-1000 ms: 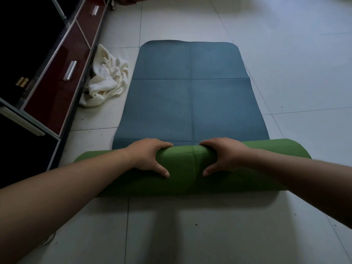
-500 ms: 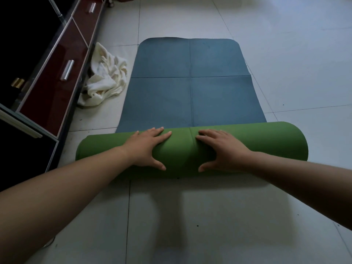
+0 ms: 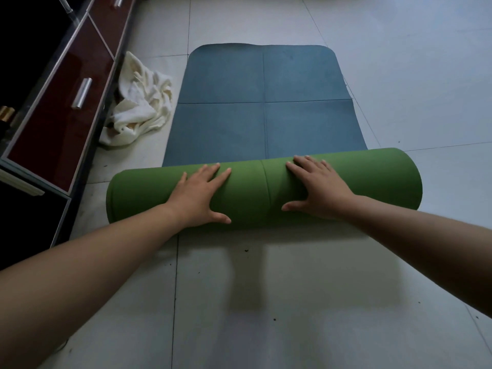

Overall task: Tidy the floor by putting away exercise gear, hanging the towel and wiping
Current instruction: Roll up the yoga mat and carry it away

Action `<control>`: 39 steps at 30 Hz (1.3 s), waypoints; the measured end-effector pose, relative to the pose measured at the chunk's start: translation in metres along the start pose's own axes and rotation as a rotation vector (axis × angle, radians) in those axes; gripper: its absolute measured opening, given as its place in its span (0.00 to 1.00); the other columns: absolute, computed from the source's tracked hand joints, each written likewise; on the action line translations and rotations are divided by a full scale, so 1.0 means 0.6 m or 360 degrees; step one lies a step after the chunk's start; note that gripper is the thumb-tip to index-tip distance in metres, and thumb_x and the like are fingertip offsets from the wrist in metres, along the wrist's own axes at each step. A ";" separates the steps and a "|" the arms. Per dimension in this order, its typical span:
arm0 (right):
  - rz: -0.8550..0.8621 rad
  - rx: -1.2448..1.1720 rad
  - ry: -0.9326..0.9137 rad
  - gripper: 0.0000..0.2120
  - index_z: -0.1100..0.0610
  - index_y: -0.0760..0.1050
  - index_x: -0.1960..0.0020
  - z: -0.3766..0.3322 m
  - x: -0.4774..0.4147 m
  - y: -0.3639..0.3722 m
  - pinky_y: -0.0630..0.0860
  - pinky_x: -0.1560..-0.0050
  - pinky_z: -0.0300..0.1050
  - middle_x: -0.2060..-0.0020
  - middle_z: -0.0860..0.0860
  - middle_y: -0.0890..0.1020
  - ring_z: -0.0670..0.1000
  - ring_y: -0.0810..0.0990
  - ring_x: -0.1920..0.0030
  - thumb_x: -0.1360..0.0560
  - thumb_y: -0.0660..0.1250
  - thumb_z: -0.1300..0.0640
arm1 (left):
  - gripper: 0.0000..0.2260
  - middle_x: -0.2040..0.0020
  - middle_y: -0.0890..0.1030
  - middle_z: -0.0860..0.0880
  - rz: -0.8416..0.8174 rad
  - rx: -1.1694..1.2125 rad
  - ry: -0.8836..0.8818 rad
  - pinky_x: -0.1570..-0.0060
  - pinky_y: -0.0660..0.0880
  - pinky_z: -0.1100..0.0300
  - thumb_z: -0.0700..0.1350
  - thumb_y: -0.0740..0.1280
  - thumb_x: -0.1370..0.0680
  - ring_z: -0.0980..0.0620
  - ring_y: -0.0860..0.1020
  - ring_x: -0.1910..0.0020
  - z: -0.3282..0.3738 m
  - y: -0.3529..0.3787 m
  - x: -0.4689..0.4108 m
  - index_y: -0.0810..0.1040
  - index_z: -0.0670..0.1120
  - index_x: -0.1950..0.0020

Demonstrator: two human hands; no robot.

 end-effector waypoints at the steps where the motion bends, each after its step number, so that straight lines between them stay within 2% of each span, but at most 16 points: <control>1: -0.0011 0.0017 -0.0002 0.51 0.52 0.49 0.24 0.000 -0.003 0.002 0.46 0.25 0.53 0.24 0.51 0.53 0.53 0.49 0.24 0.36 0.67 0.30 | 0.52 0.22 0.46 0.51 -0.0004 -0.0008 -0.0007 0.27 0.49 0.42 0.67 0.71 0.37 0.49 0.46 0.24 -0.001 0.002 -0.005 0.43 0.56 0.24; 4: -0.0051 0.0023 -0.0001 0.55 0.52 0.47 0.23 0.004 -0.017 0.003 0.45 0.25 0.54 0.23 0.51 0.51 0.53 0.47 0.24 0.39 0.69 0.29 | 0.54 0.22 0.48 0.51 -0.0002 -0.0019 -0.0022 0.28 0.50 0.41 0.68 0.71 0.39 0.48 0.48 0.24 -0.006 0.005 -0.019 0.43 0.56 0.24; 8: -0.0114 0.0090 -0.0039 0.60 0.51 0.46 0.23 0.008 -0.026 0.017 0.45 0.25 0.54 0.24 0.50 0.52 0.52 0.49 0.24 0.44 0.72 0.29 | 0.53 0.23 0.56 0.51 -0.0003 -0.0020 0.0024 0.29 0.58 0.45 0.71 0.70 0.41 0.48 0.56 0.26 -0.014 0.005 -0.034 0.47 0.57 0.24; 12: -0.0069 0.0066 -0.0051 0.57 0.50 0.55 0.25 0.009 -0.032 0.021 0.53 0.27 0.51 0.27 0.48 0.62 0.52 0.60 0.28 0.46 0.72 0.28 | 0.51 0.25 0.61 0.51 -0.0028 0.0023 0.0037 0.30 0.61 0.49 0.70 0.71 0.41 0.48 0.61 0.28 -0.013 0.012 -0.037 0.52 0.57 0.24; 15: -0.0039 0.0047 -0.0058 0.54 0.49 0.60 0.27 0.007 -0.034 0.018 0.57 0.30 0.49 0.30 0.48 0.67 0.52 0.65 0.31 0.46 0.72 0.29 | 0.50 0.26 0.63 0.52 -0.0014 0.0069 0.0016 0.30 0.62 0.51 0.68 0.72 0.40 0.48 0.62 0.28 -0.011 0.011 -0.037 0.54 0.57 0.25; 30: 0.0114 0.0095 -0.0109 0.38 0.51 0.71 0.35 -0.018 0.025 -0.003 0.65 0.39 0.46 0.38 0.49 0.76 0.54 0.74 0.39 0.40 0.74 0.36 | 0.40 0.35 0.74 0.54 0.0216 0.0046 0.0056 0.44 0.73 0.54 0.66 0.73 0.38 0.49 0.73 0.38 0.010 -0.003 0.026 0.64 0.56 0.29; 35: 0.0027 0.0093 -0.0122 0.39 0.50 0.71 0.34 -0.031 0.055 -0.015 0.66 0.40 0.46 0.39 0.48 0.77 0.54 0.74 0.40 0.40 0.73 0.34 | 0.40 0.33 0.73 0.54 0.0134 0.0034 0.0091 0.41 0.70 0.56 0.65 0.73 0.37 0.50 0.73 0.36 0.023 -0.014 0.058 0.65 0.57 0.29; 39: -0.0123 0.0024 -0.0141 0.38 0.47 0.73 0.37 -0.044 0.109 -0.015 0.72 0.45 0.47 0.44 0.46 0.79 0.52 0.77 0.44 0.43 0.72 0.31 | 0.40 0.34 0.74 0.57 -0.0096 0.0032 0.0177 0.39 0.69 0.57 0.68 0.71 0.38 0.52 0.72 0.36 0.036 -0.005 0.102 0.64 0.59 0.30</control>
Point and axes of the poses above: each hand's wrist, its own x-axis away from the middle knuckle, its own y-axis out of the palm, z = x × y, the point moved 4 cm from there along -x, towards the middle knuckle
